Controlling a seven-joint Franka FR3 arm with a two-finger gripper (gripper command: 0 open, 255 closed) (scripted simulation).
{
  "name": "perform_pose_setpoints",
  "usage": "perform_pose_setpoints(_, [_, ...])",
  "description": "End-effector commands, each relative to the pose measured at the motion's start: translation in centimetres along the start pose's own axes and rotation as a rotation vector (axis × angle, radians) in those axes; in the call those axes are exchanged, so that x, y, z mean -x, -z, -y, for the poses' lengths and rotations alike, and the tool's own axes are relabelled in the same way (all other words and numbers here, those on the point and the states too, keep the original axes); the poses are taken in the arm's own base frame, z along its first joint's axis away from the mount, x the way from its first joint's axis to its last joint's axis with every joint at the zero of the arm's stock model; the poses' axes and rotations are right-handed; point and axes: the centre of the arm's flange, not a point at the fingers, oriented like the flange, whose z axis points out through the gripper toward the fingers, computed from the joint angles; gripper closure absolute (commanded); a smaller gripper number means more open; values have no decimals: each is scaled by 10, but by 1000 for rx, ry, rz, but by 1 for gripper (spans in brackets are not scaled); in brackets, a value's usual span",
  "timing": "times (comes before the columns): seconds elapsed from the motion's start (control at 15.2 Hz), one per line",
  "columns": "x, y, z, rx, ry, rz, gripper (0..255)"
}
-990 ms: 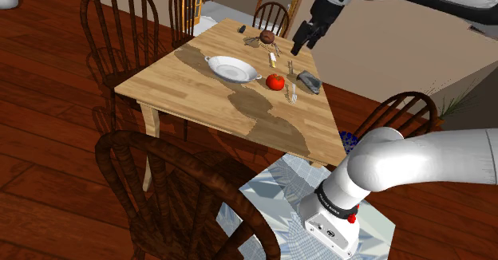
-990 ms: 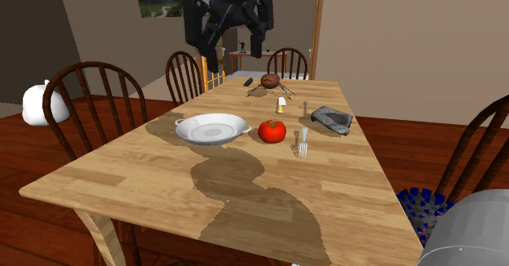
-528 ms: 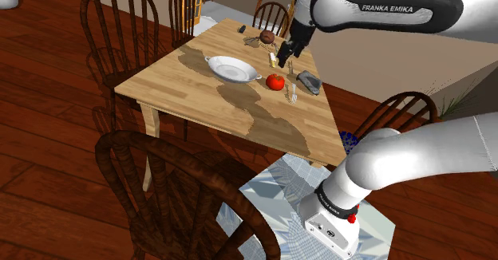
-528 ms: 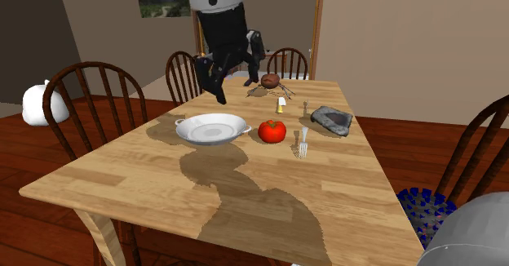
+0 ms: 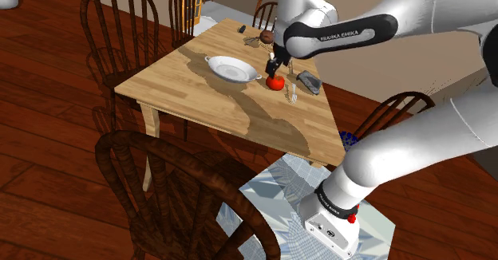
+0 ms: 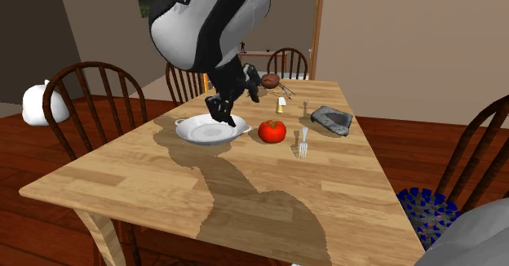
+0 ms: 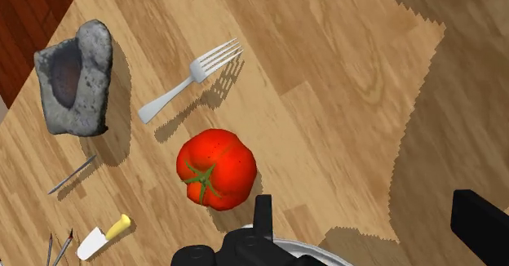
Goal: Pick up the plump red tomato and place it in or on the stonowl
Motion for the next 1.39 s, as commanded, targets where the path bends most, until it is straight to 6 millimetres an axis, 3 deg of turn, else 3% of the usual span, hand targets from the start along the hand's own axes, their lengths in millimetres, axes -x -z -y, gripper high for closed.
perform_pose_setpoints(0.0, [-12,-24,-2,44,13,10,0])
perform_pose_setpoints(0.86, [-81,-181,-21,318,87,86,0])
perform_pose_setpoints(1.32, [-82,-220,-34,335,91,90,0])
